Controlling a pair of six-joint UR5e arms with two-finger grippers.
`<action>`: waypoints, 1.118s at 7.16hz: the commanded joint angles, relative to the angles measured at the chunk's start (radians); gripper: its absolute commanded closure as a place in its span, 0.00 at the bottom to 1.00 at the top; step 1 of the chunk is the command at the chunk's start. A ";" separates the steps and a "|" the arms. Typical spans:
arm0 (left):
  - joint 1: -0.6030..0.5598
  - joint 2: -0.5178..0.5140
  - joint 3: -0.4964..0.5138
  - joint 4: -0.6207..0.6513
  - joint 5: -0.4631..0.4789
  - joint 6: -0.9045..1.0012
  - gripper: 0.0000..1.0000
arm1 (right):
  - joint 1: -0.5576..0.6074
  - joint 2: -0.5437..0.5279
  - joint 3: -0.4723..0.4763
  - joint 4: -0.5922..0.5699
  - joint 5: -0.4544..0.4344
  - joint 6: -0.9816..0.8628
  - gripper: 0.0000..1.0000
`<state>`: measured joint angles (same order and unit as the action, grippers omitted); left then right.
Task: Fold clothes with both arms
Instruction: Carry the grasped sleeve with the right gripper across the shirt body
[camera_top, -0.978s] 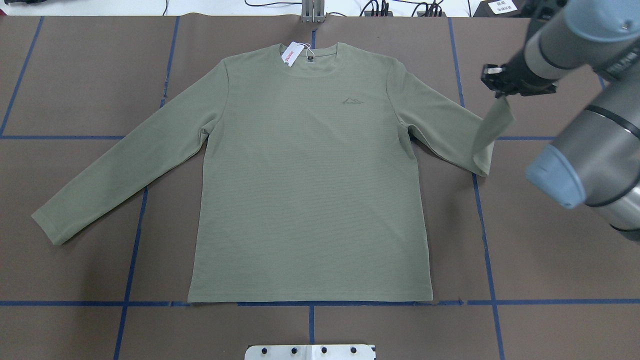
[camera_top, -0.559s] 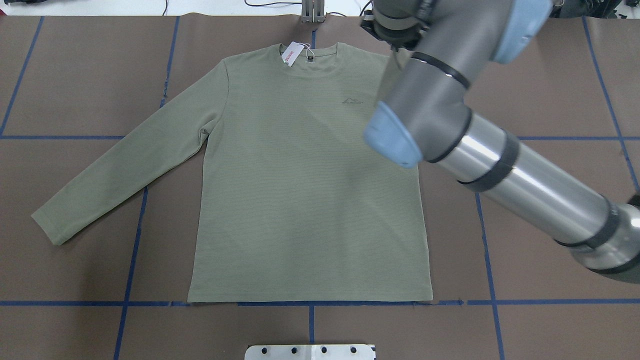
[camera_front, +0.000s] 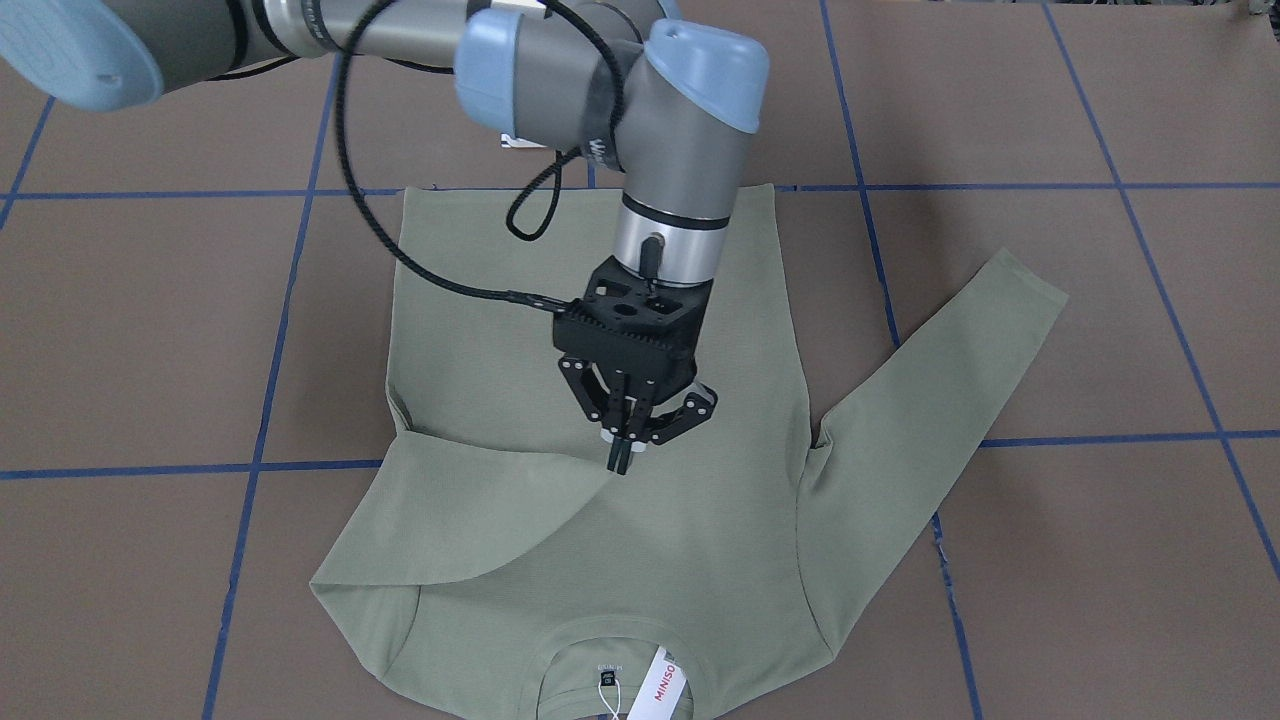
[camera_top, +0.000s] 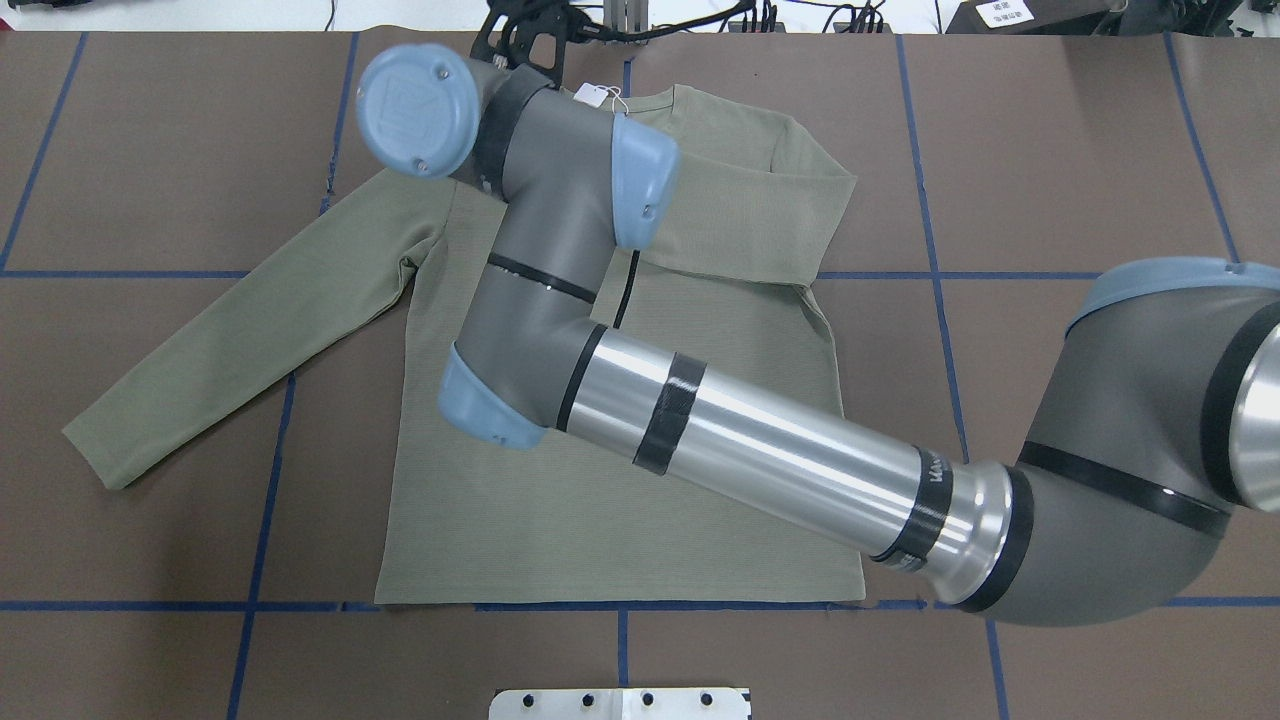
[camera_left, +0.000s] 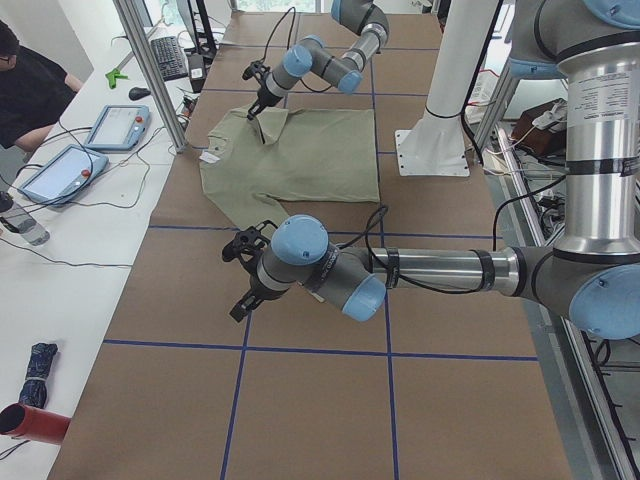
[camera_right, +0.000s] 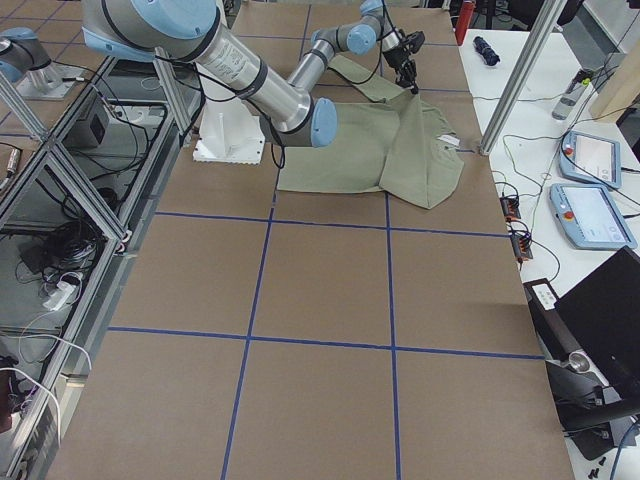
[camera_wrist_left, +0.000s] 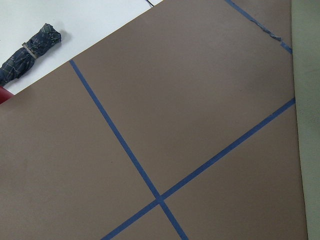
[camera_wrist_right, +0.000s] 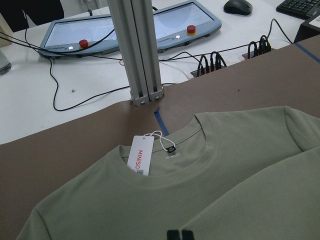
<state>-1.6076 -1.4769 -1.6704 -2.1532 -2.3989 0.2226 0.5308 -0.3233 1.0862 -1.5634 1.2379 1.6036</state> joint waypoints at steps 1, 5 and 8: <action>0.000 0.001 0.004 -0.001 -0.011 0.001 0.00 | -0.057 0.081 -0.130 0.034 -0.029 0.039 0.96; 0.000 0.001 0.003 -0.001 -0.011 0.000 0.00 | -0.063 0.113 -0.169 0.074 -0.029 0.041 0.23; 0.000 -0.022 0.000 0.001 0.001 -0.015 0.00 | -0.048 0.153 -0.203 0.075 0.026 0.039 0.00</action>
<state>-1.6076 -1.4834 -1.6694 -2.1534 -2.4064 0.2136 0.4722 -0.1814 0.8888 -1.4886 1.2301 1.6448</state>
